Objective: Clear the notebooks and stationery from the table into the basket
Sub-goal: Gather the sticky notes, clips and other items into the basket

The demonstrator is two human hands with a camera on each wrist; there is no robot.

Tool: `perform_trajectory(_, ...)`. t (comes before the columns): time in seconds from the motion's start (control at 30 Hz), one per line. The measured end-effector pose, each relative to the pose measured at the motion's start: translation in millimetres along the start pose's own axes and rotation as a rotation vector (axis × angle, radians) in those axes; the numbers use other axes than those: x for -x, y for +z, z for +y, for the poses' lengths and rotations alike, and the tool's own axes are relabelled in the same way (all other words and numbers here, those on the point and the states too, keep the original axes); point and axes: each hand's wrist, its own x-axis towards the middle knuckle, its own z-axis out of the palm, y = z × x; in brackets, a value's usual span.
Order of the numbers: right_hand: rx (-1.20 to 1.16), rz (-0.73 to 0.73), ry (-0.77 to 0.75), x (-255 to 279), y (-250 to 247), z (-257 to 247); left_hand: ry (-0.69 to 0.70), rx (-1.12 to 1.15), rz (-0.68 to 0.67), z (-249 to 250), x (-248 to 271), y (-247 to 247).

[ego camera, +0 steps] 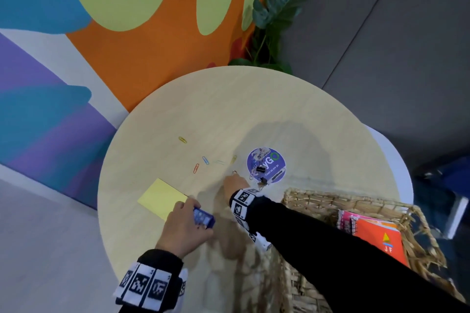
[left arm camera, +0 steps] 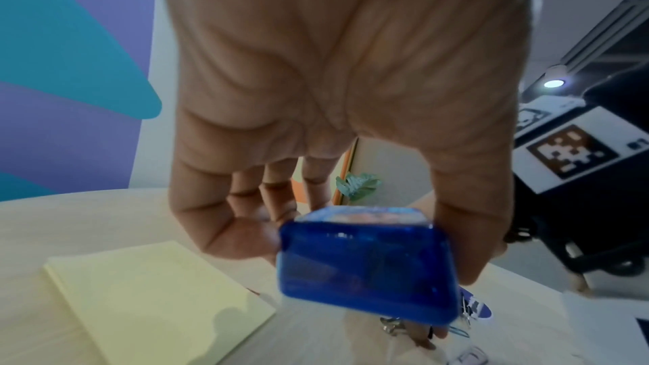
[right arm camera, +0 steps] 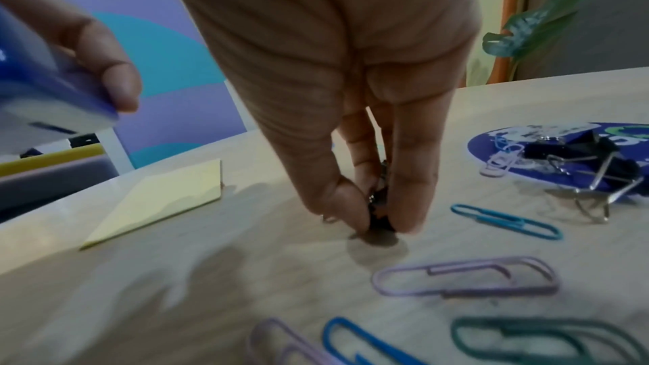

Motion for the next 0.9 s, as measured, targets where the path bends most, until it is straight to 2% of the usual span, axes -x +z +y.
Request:
perform_trajectory(0.2, -0.162, 0.037, 0.009, 26, -59, 12, -0.027, 0.019, -0.023, 3, 1, -6)
perform_trajectory(0.3, -0.301, 0.115, -0.024, 73, -97, 43, -0.068, 0.075, -0.107, 10, -2, -5)
perform_trajectory(0.4, -0.413, 0.206, -0.003, 130, -104, 93, -0.071, 0.108, -0.129, 22, -6, -5)
perform_trajectory(0.5, -0.503, 0.126, 0.105, 164, -73, 136, -0.014, 0.136, -0.121, 45, -8, -8)
perform_trajectory(0.63, -0.506, -0.175, 0.132, 162, -3, 152, 0.157, 0.158, -0.144, 94, -3, -16)
perform_trajectory(0.7, -0.437, -0.278, 0.117, 154, 24, 147, 0.242, 0.134, -0.190, 124, 1, -18)
perform_trajectory(0.8, -0.291, -0.327, 0.060, 142, 45, 137, 0.359, 0.093, -0.247, 166, 8, -18)
perform_trajectory(0.9, -0.172, -0.352, 0.044, 138, 53, 131, 0.460, -0.083, -0.313, 203, 15, -13)
